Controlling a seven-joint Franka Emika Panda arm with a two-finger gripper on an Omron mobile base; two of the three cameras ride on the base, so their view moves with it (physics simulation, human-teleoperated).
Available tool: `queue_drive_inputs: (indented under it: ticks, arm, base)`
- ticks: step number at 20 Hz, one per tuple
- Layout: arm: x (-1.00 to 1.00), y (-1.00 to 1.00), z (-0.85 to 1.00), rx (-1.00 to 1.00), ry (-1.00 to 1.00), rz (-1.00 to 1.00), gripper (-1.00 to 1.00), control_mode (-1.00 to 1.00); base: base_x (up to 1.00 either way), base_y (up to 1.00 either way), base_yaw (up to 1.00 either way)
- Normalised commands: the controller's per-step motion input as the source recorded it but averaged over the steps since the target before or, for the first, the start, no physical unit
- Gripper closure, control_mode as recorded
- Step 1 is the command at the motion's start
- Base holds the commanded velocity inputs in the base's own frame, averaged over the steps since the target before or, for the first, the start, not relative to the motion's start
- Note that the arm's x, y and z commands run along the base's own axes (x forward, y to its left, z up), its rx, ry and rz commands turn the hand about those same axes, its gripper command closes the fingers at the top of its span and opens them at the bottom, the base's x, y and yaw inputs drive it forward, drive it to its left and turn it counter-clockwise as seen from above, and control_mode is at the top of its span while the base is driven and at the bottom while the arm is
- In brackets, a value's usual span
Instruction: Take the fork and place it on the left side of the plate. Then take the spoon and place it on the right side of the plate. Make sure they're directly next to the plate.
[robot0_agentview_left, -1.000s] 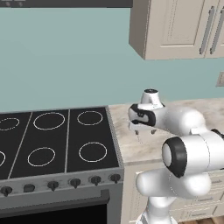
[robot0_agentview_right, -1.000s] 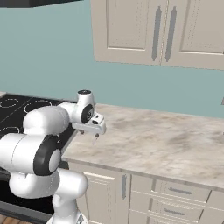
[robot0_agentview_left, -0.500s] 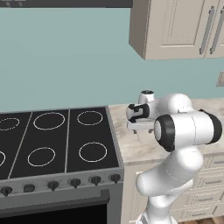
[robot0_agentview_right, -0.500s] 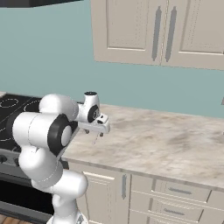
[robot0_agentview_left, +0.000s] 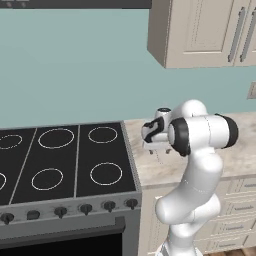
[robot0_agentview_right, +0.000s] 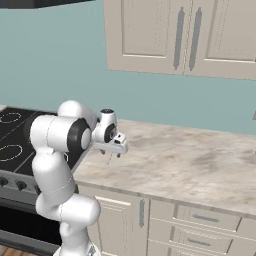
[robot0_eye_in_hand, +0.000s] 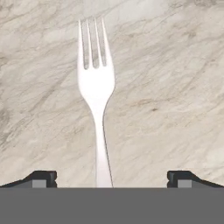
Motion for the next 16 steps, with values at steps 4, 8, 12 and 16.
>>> queue_drive_inputs:
  ticks: [4,8,12,16]
  arm:
    - [0.31,0.01,-0.32,0.00,0.00,0.00,-1.00,-1.00]
    - [0.22,0.11,-0.32,0.00,0.00,0.00,-1.00,-1.00]
    - [0.15,0.14,-0.36,0.00,0.00,0.00,-1.00,-1.00]
    - [0.02,0.13,-0.42,0.00,0.00,0.00,1.00,-1.00]
  base:
    - [0.00,0.00,0.00]
    - [0.00,0.00,0.00]
    - [0.00,0.00,0.00]
    - [0.00,0.00,0.00]
